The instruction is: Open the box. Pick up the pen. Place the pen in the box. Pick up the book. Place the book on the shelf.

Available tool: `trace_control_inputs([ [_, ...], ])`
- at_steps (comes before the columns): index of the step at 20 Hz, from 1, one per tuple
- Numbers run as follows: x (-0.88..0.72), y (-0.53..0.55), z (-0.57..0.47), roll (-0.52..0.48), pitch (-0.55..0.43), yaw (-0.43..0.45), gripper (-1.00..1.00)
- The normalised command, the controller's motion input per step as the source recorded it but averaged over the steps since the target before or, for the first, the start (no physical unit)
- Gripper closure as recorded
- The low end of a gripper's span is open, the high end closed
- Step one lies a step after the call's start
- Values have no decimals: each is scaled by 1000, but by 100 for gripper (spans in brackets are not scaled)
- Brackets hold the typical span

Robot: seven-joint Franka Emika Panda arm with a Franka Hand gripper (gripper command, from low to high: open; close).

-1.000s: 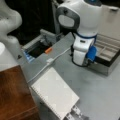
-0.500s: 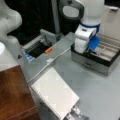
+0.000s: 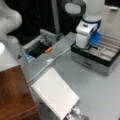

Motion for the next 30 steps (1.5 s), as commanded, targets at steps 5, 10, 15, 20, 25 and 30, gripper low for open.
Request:
trace_control_inputs([
  [5,-112,278,-163,108,-93,-205,100],
  [10,-65,244,-158,90,-90,-191,100],
  [15,-39,168,-148,80,-98,-172,100],
  [20,-31,149,-188,61,-94,-157,100],
  [25,-10,158,-213,31,-99,-160,100],
  [30,-10,114,-132,-24,-84,-162,100],
])
